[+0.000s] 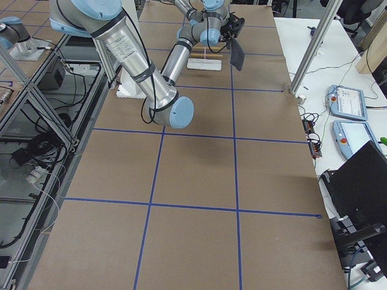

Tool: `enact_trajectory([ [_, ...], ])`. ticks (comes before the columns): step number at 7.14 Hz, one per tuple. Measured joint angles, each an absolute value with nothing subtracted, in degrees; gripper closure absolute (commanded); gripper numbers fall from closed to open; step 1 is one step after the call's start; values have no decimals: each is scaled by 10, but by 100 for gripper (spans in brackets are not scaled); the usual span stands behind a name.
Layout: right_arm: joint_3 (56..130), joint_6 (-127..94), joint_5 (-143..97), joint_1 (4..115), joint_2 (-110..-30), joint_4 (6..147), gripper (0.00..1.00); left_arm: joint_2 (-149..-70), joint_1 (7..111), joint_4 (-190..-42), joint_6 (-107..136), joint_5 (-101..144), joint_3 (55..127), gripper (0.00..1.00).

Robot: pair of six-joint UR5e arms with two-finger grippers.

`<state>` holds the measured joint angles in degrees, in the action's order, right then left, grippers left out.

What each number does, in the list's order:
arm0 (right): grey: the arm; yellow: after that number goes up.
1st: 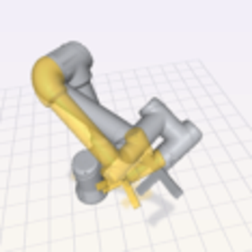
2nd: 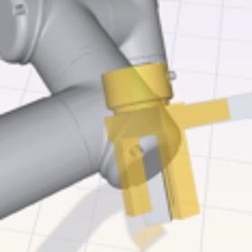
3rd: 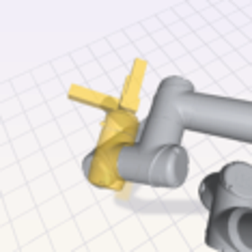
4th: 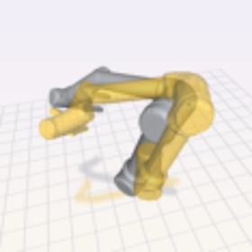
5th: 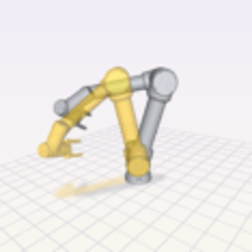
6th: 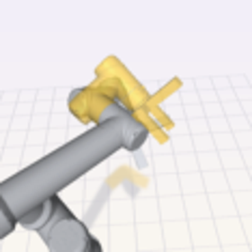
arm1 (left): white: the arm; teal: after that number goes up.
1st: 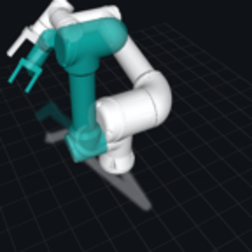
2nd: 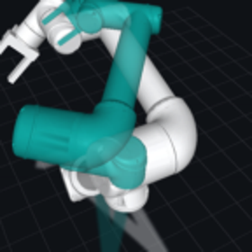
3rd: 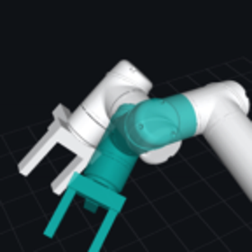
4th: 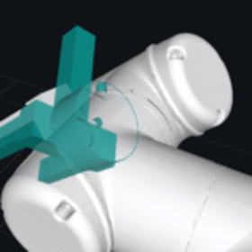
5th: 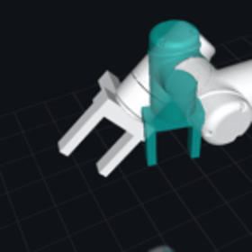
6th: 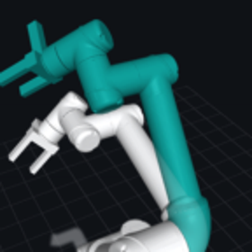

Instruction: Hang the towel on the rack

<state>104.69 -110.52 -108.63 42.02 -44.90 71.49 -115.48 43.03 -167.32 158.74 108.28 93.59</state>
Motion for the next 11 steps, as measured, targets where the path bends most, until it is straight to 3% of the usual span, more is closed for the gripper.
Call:
enact_trajectory([
  [5, 1045, -1132, -1041, 391, -440, 692, 100, -1172, 415, -1675, 1591, 1060, 938, 3],
  [6, 1045, -1141, -1033, 388, -439, 684, 100, -1174, 414, -1675, 1592, 1060, 938, 8],
  [7, 1045, -1145, -1027, 385, -439, 681, 100, -1175, 414, -1676, 1593, 1060, 938, 17],
  [8, 1045, -1147, -1024, 383, -439, 680, 100, -1175, 414, -1678, 1602, 1060, 938, 40],
  [9, 1045, -1148, -1023, 383, -439, 680, 100, -1175, 414, -1683, 1613, 1059, 938, 49],
  [11, 1045, -1148, -1023, 382, -439, 679, 100, -1175, 414, -1691, 1625, 1057, 937, 82],
])
